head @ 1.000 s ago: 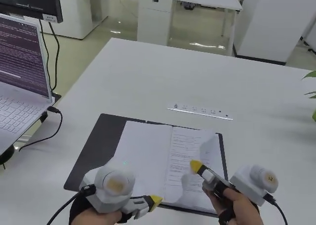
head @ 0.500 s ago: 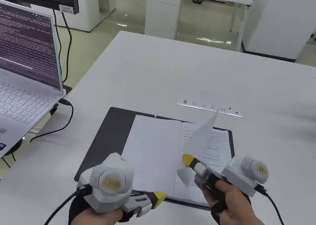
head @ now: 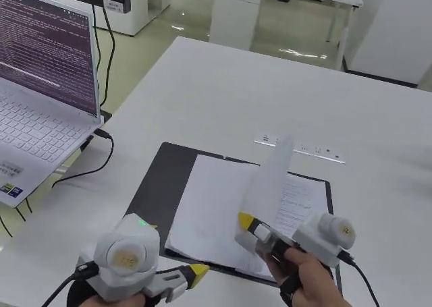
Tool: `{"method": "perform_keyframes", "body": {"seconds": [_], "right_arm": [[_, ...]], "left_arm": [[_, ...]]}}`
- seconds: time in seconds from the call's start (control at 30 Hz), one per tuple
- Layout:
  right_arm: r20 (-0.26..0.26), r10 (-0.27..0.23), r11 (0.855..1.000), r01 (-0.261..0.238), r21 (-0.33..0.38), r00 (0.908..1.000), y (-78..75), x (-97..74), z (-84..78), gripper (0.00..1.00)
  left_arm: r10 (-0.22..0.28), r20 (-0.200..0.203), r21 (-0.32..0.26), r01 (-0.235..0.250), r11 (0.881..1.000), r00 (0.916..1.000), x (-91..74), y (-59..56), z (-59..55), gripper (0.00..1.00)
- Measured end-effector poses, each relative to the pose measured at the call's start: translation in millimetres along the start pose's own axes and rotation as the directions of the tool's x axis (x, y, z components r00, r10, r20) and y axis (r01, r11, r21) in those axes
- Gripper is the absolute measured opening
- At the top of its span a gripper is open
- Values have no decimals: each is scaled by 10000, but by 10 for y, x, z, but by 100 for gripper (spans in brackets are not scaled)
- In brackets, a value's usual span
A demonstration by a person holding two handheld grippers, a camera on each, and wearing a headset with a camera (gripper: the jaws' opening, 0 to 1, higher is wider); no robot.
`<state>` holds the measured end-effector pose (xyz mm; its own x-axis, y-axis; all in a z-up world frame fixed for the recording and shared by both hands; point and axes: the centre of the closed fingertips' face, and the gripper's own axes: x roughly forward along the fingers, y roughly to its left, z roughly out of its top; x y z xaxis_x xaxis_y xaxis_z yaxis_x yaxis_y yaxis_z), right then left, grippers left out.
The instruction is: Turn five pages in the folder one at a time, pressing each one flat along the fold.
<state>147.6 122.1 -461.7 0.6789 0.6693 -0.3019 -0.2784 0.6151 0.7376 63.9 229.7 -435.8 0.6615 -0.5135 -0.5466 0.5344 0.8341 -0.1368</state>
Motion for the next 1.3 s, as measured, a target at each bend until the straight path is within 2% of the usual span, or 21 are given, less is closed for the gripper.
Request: {"method": "perform_keyframes", "body": {"seconds": [0.2,0.3,0.67,0.87,1.07,1.2,1.3], "right_arm": [[-520,109,9999,-109,-1,9986,32,113,-210,0],[-645,137,9999,-132,83,9978,60,167,-274,0],[-1243,398,9991,-375,206,9914,165,418,-505,0],[-1602,628,9980,-601,215,9851,285,533,-646,0],[-1774,615,9978,-560,355,9822,291,648,-736,0],[-1824,569,9975,-482,521,9816,278,718,-774,0],[-1842,518,9964,-384,754,9815,248,761,-813,0]], "left_arm": [[349,27,-109,-348,9993,9994,-92,205,-12,70],[427,35,-131,-427,9990,9991,-115,264,-10,70],[433,65,-225,-432,9988,9990,-137,323,-25,71],[609,170,-386,-602,9974,9980,-170,410,-5,71],[731,248,-509,-718,9961,9970,-199,484,5,71],[739,232,-550,-725,9958,9970,-207,510,-21,70],[725,45,-669,-720,9952,9974,-199,528,-111,70]]}}
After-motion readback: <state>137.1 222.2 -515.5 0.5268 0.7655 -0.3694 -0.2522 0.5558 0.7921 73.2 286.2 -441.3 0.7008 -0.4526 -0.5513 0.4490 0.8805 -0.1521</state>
